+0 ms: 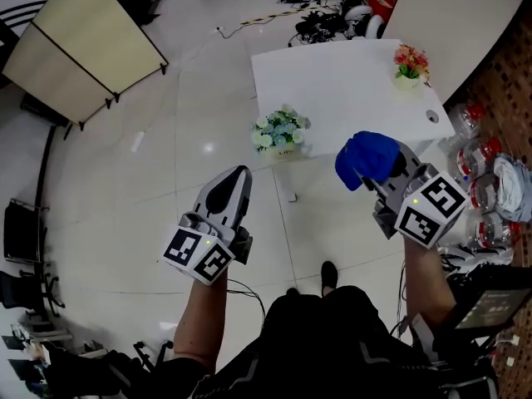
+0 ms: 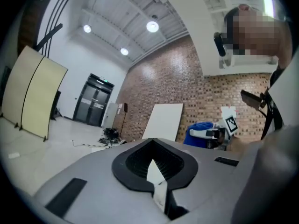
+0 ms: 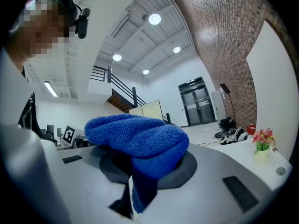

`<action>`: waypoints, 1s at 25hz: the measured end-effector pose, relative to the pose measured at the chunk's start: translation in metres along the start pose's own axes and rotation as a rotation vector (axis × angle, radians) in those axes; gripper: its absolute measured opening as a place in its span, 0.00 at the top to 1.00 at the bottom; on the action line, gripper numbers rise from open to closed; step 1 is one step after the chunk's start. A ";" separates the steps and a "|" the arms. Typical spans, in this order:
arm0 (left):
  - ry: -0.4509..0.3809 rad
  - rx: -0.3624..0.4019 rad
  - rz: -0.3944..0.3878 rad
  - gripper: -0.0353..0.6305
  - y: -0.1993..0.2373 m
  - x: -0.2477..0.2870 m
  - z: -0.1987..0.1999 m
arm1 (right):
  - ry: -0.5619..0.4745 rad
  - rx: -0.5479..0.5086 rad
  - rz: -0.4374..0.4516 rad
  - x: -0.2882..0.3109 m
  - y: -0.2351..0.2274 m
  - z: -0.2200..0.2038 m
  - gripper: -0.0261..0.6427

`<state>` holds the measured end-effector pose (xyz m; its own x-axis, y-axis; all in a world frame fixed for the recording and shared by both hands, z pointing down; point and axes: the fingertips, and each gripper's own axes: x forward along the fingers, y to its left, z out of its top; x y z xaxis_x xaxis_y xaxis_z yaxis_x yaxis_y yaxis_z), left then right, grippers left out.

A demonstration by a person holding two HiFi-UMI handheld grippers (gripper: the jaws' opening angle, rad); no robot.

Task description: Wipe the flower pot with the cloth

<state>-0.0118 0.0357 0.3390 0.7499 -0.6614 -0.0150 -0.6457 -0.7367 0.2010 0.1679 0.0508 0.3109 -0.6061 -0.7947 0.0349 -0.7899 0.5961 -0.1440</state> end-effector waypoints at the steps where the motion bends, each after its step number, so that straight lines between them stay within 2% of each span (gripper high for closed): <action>1: 0.012 0.042 -0.001 0.94 -0.006 -0.011 0.000 | 0.001 -0.005 0.002 -0.002 0.013 -0.001 0.83; 3: 0.023 0.103 -0.005 0.94 -0.017 -0.035 0.000 | 0.002 -0.007 -0.004 -0.011 0.039 -0.006 0.83; 9: 0.029 0.189 -0.009 0.94 -0.041 -0.099 0.006 | 0.022 -0.009 -0.010 -0.038 0.110 -0.021 0.83; 17: 0.016 0.130 0.060 0.94 -0.096 -0.148 0.001 | 0.012 -0.046 0.011 -0.106 0.153 -0.018 0.83; 22: 0.028 0.132 0.115 0.94 -0.150 -0.161 -0.001 | 0.019 -0.068 0.088 -0.157 0.167 -0.017 0.83; 25: 0.040 0.159 0.126 0.94 -0.178 -0.166 0.001 | 0.017 -0.068 0.090 -0.185 0.170 -0.016 0.83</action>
<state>-0.0214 0.2764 0.3051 0.6645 -0.7462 0.0405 -0.7473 -0.6632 0.0415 0.1440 0.3005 0.2963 -0.6755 -0.7362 0.0415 -0.7367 0.6715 -0.0799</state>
